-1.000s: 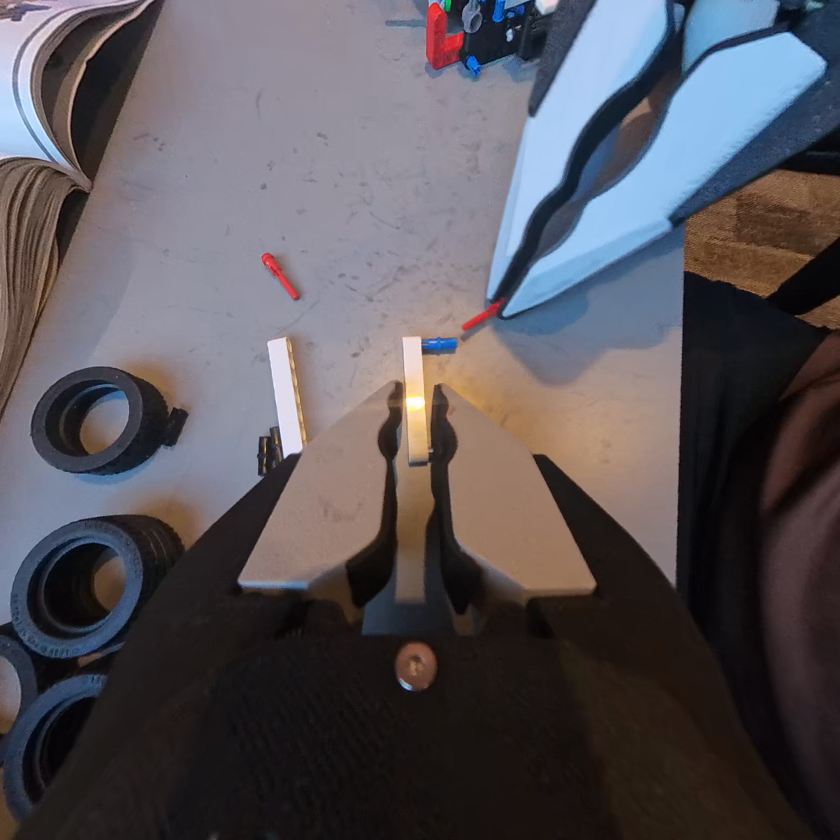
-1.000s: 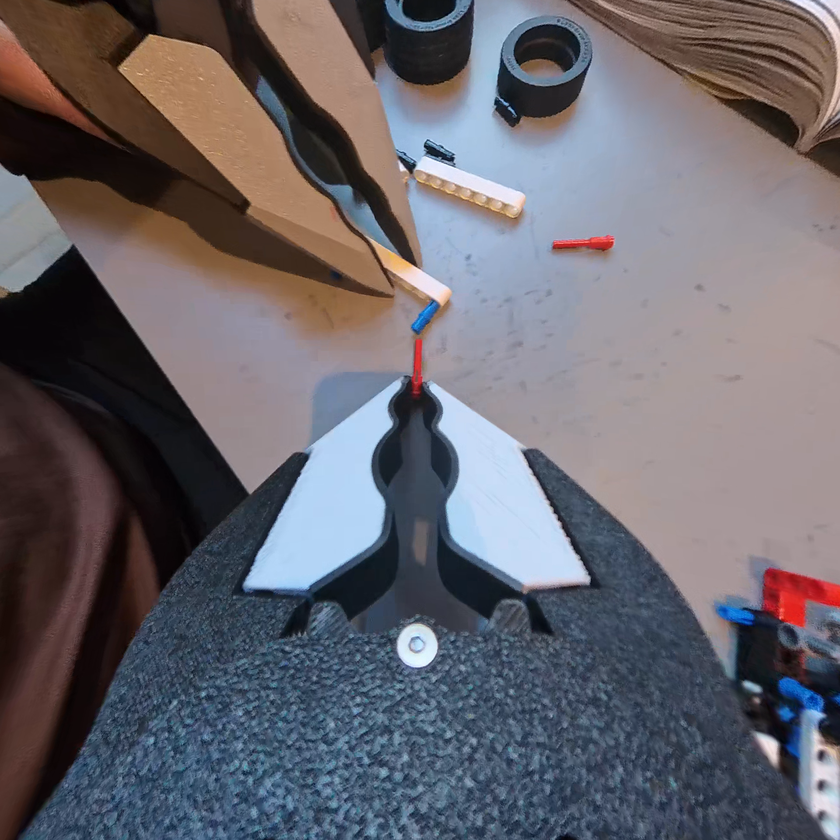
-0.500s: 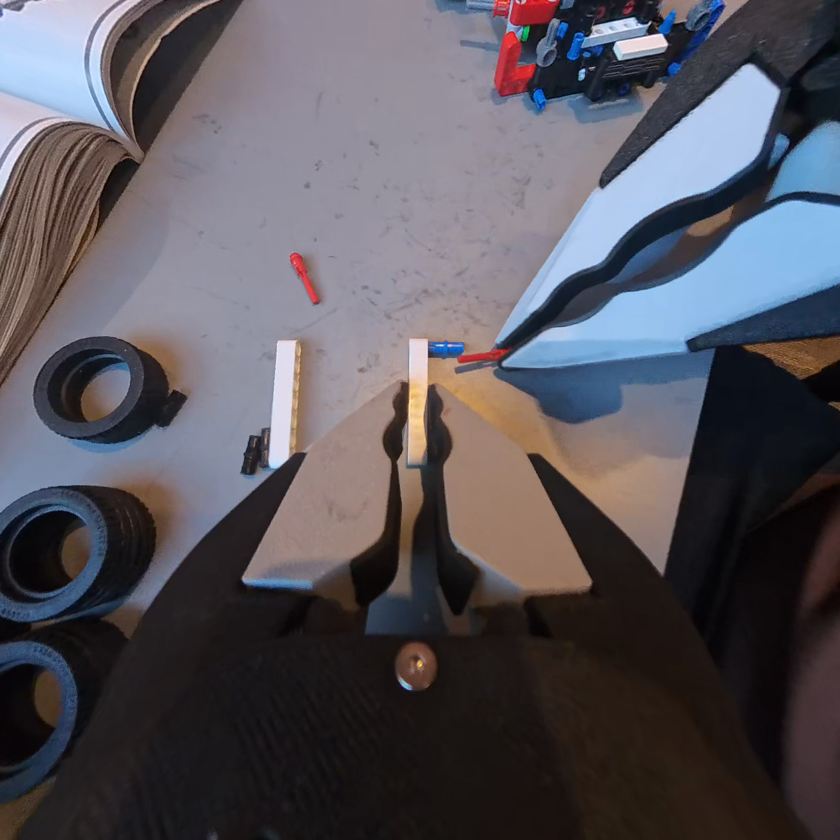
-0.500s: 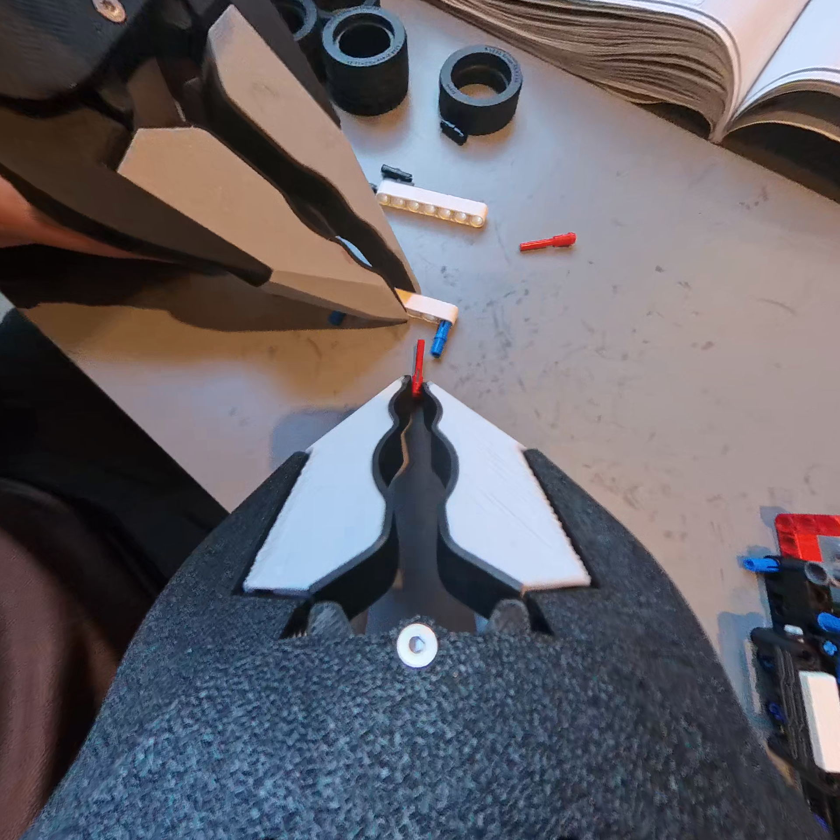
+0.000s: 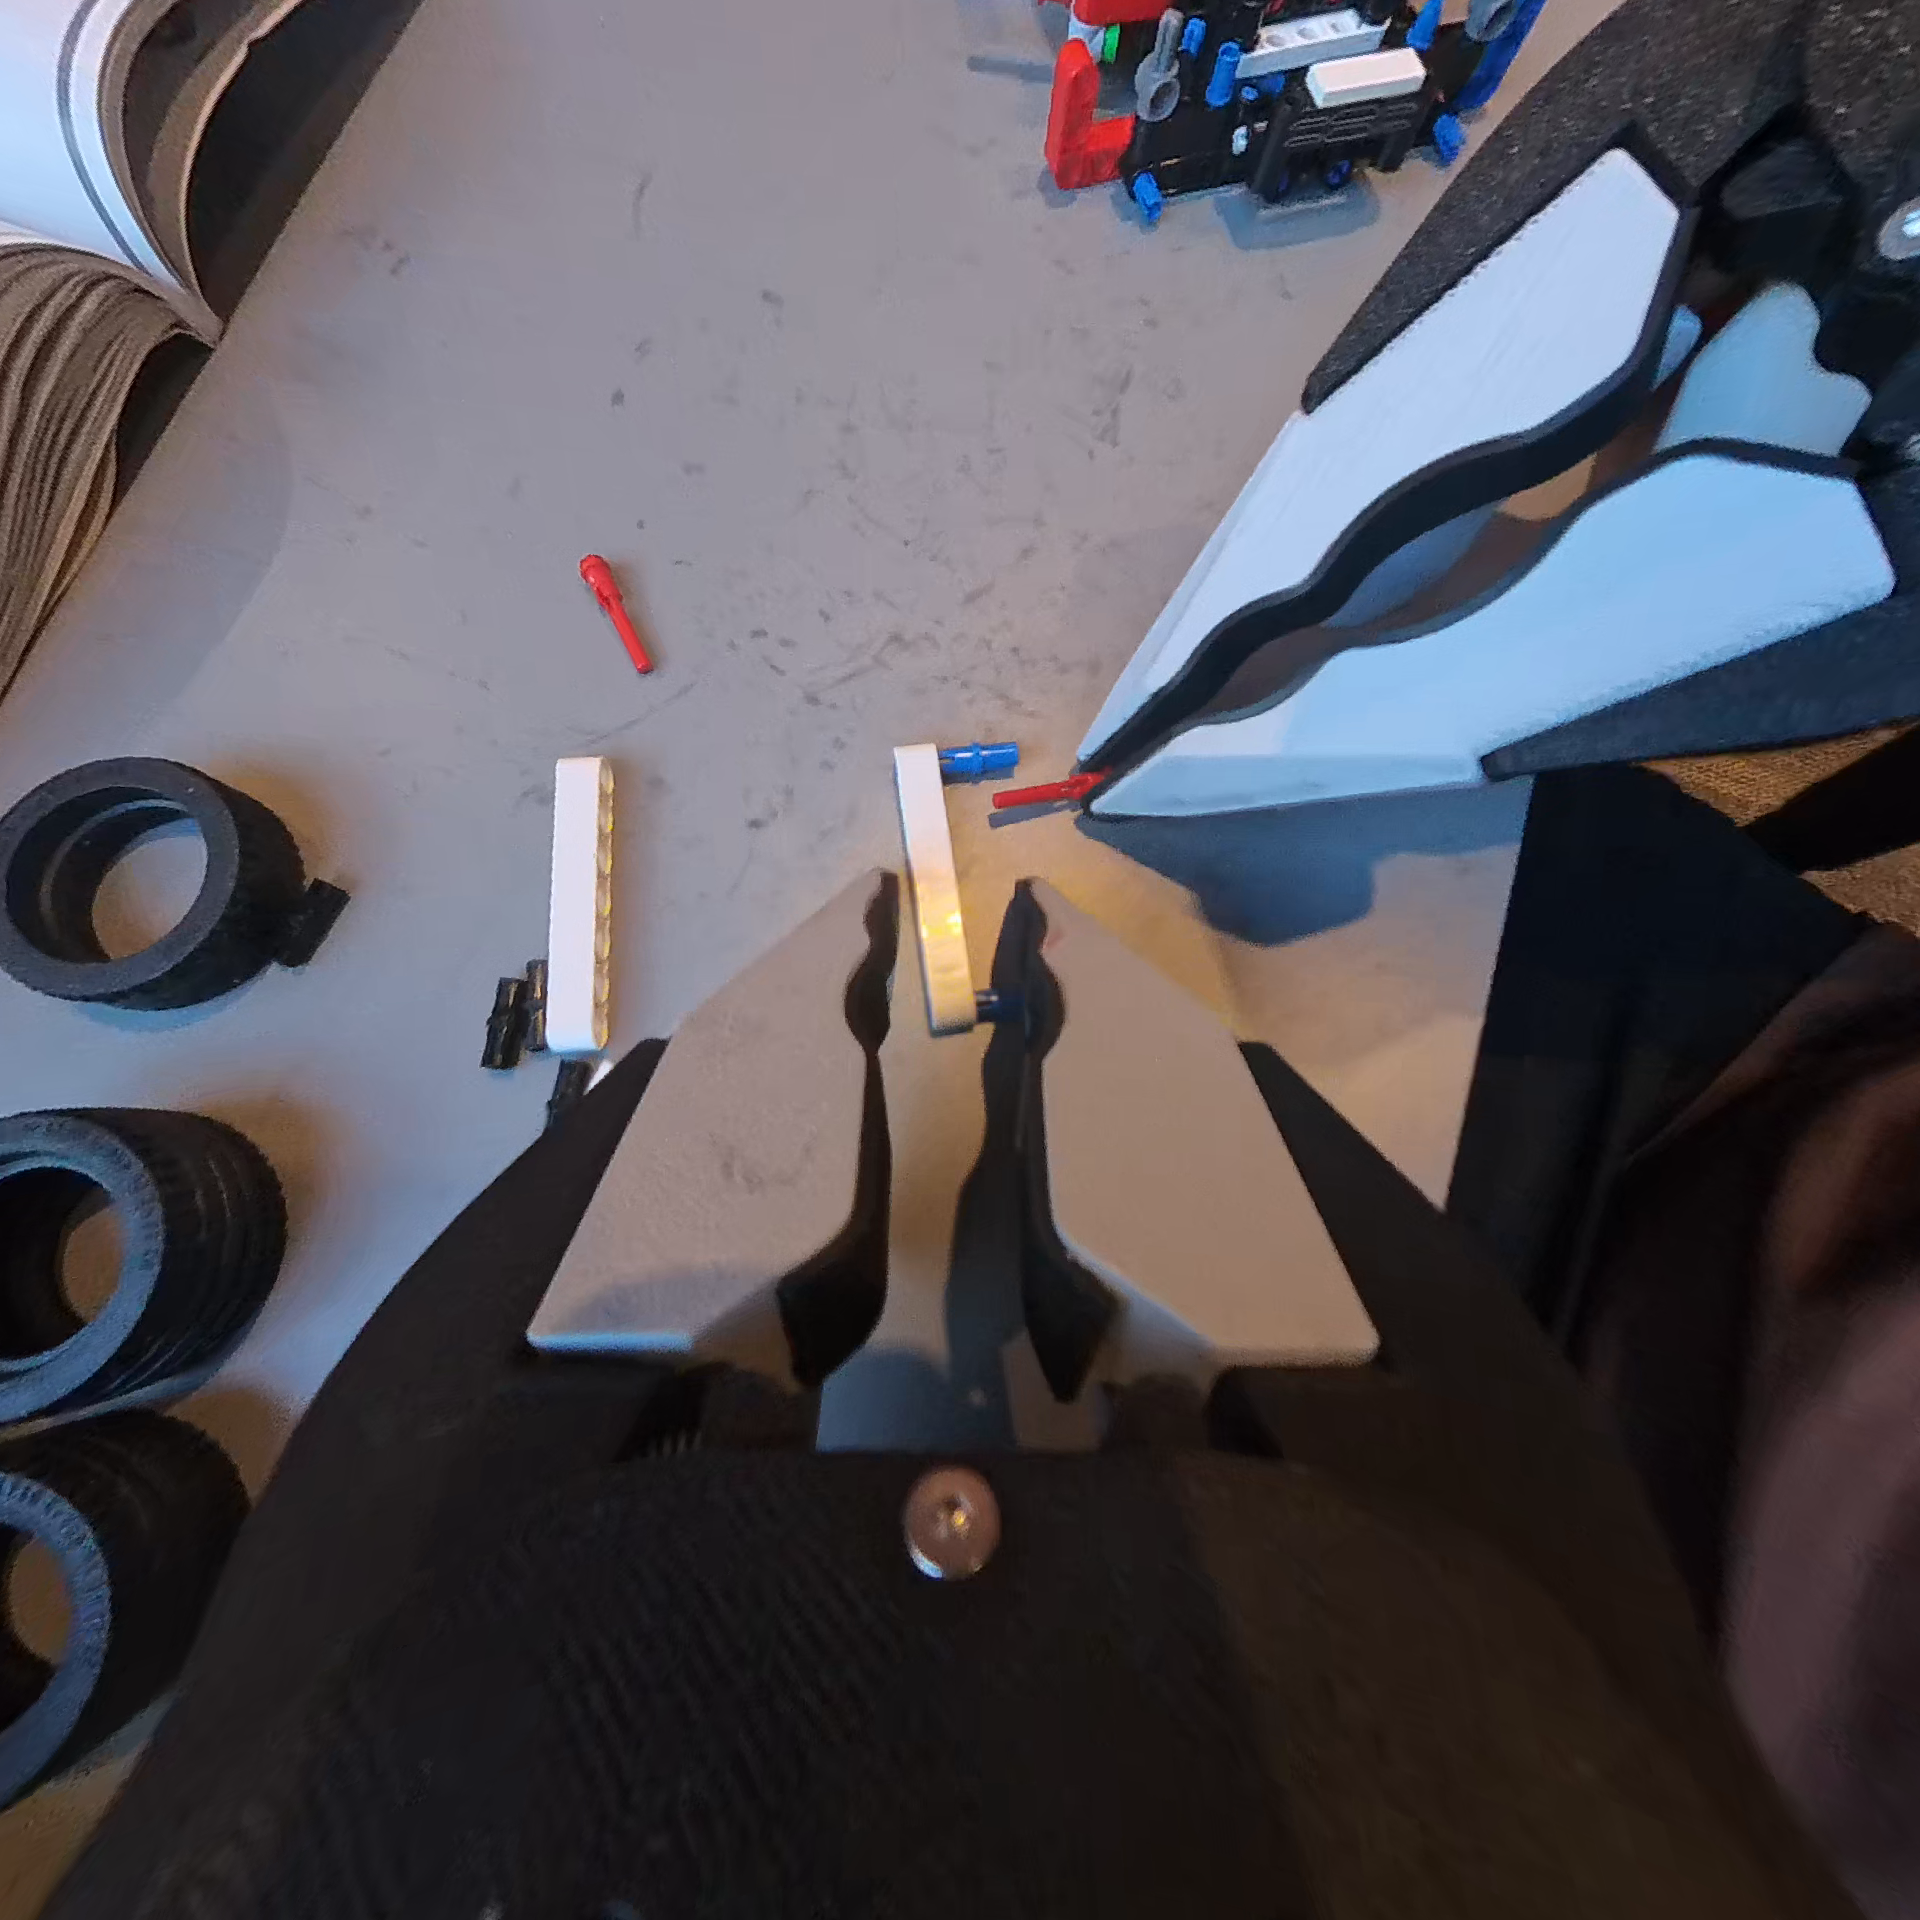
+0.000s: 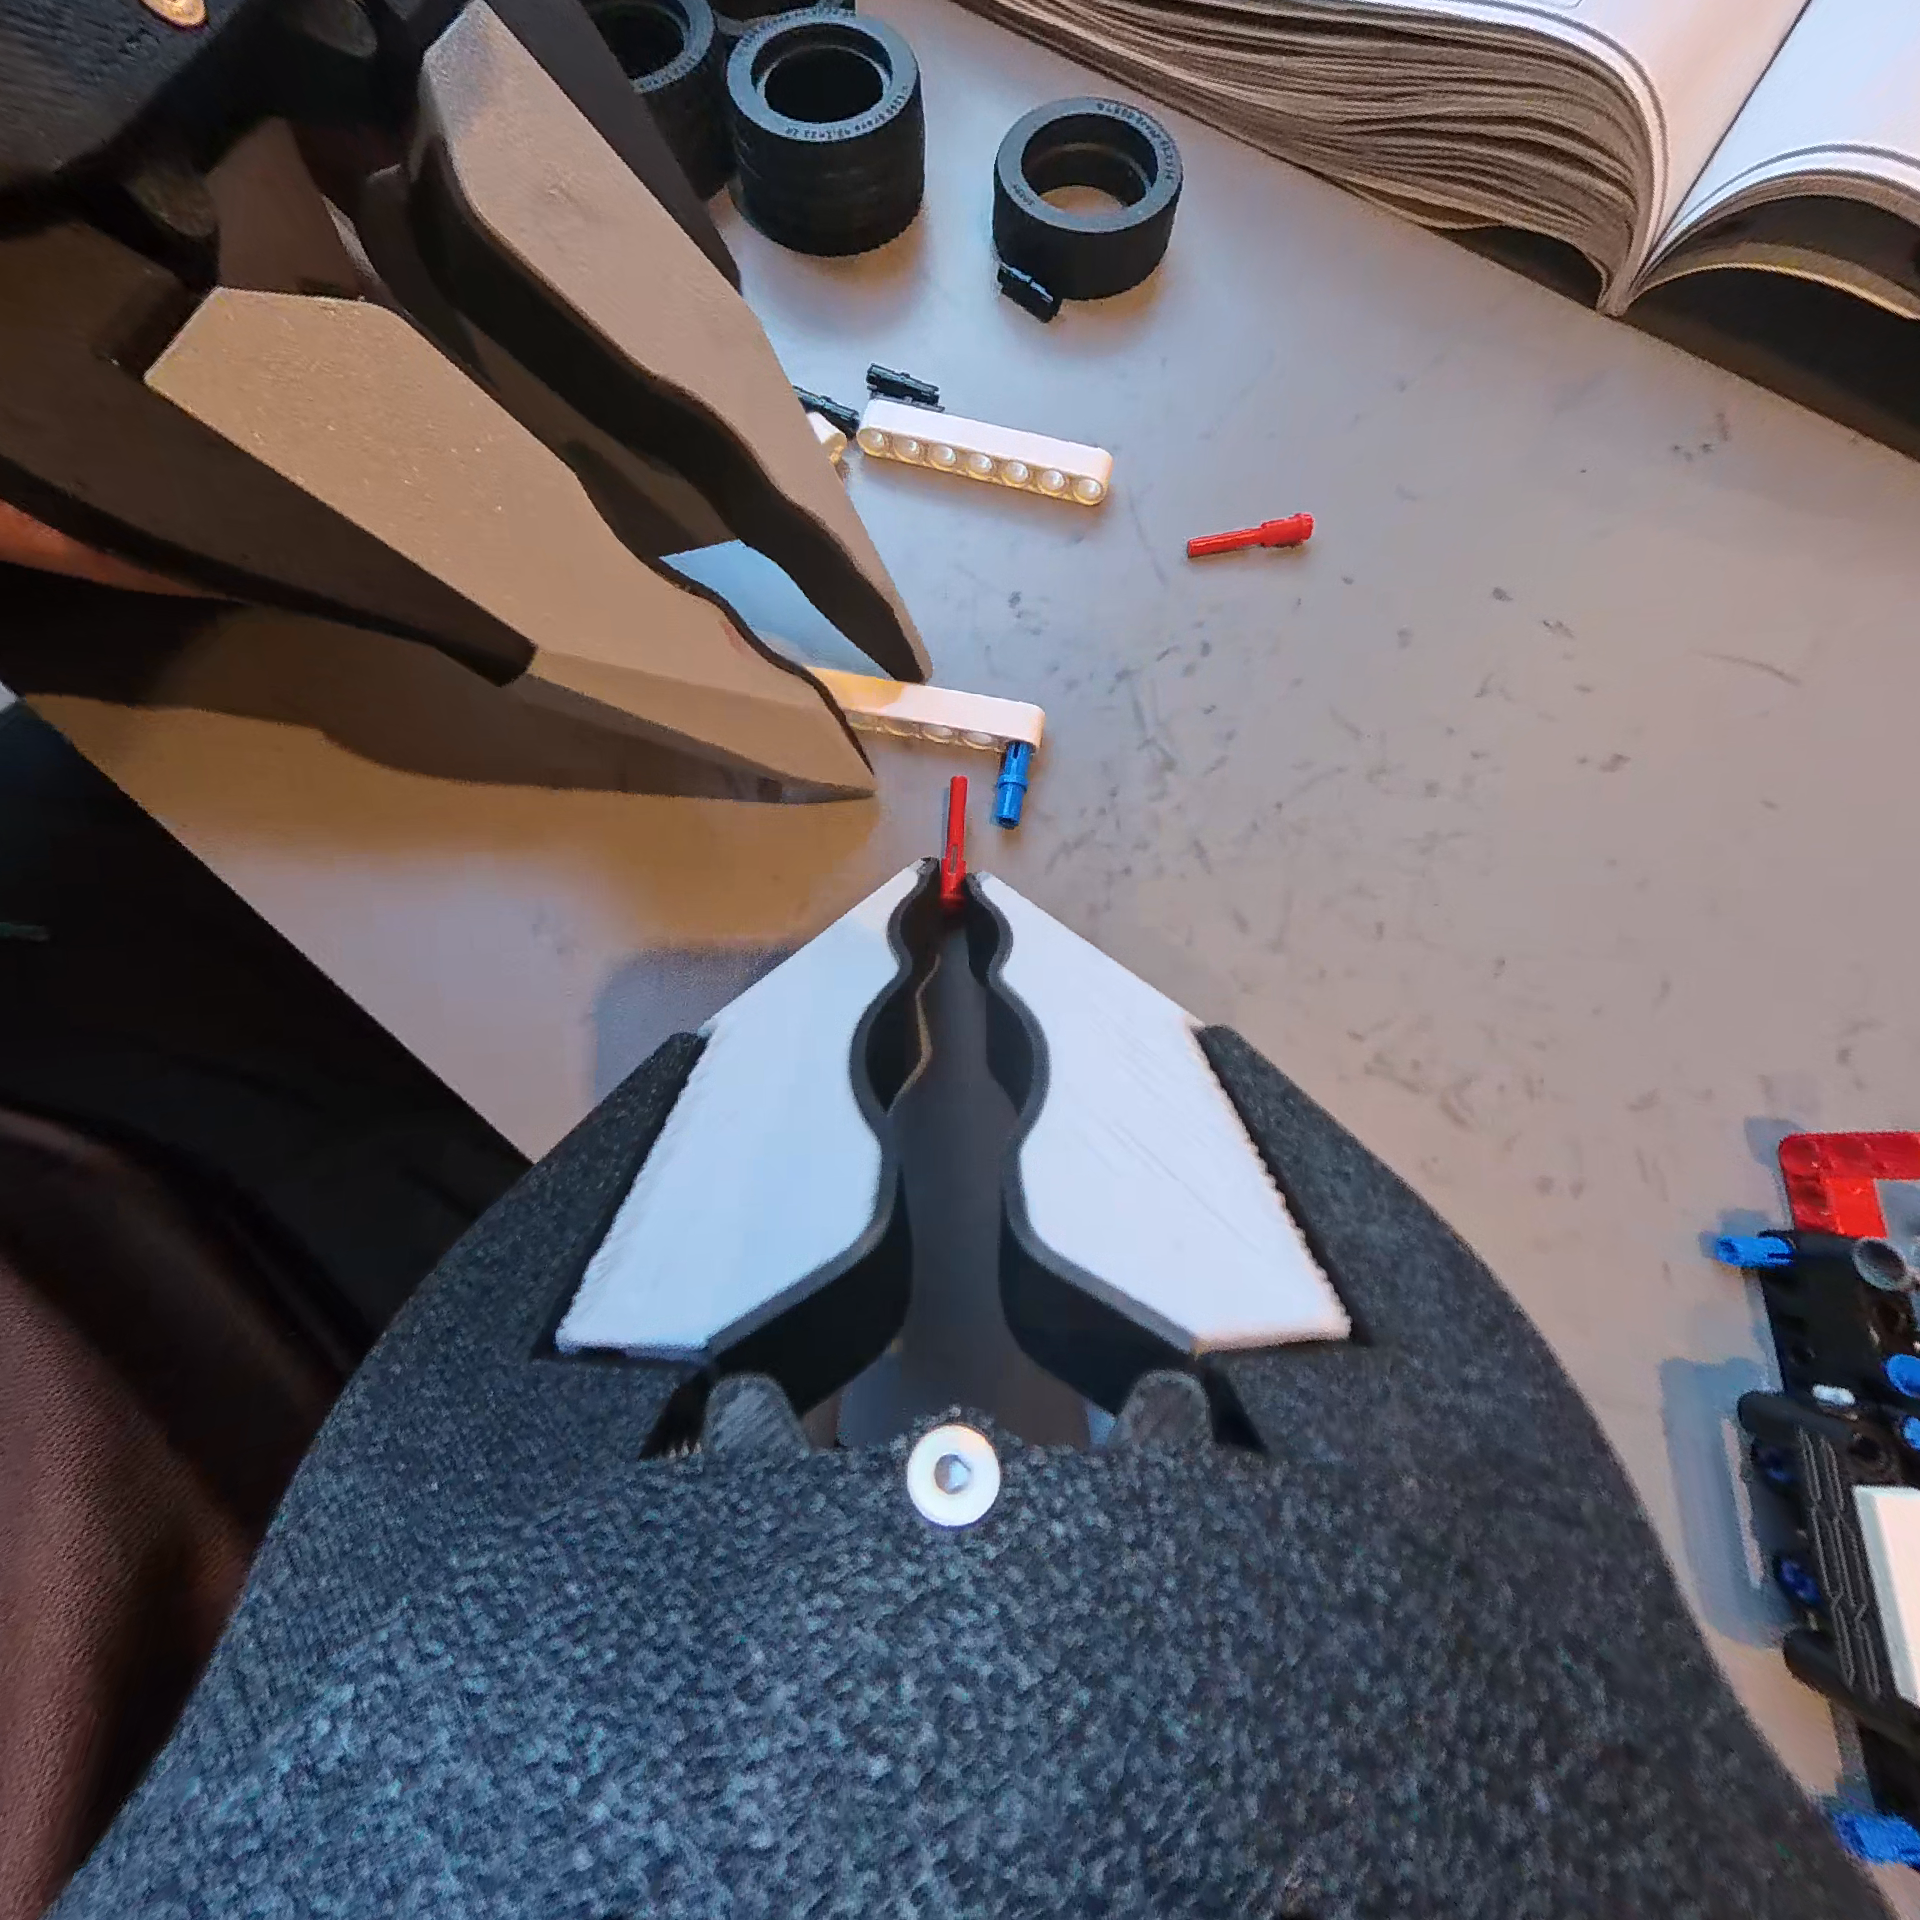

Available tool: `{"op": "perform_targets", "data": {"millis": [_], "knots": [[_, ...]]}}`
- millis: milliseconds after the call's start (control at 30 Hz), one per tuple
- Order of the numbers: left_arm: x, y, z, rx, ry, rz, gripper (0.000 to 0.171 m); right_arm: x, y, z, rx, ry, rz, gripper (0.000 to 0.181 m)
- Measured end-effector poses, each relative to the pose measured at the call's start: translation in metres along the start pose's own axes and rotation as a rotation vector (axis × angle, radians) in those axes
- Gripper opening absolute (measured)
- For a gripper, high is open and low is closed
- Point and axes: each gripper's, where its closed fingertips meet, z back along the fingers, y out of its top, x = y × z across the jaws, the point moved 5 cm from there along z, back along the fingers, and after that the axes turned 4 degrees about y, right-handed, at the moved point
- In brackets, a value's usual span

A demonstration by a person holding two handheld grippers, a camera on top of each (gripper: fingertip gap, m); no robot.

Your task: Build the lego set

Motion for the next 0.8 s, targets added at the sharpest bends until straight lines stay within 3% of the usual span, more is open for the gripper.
{"op": "perform_targets", "data": {"millis": [467,800], "knots": [[-0.01,-0.004,0.004,0.027,-0.004,-0.05,0.021,-0.003,0.0,-0.001,0.039,-0.006,0.006,0.004],[-0.008,0.0,-0.002,0.018,-0.027,-0.076,0.006,-0.008,0.001,-0.002,0.014,-0.058,0.063,0.004]]}}
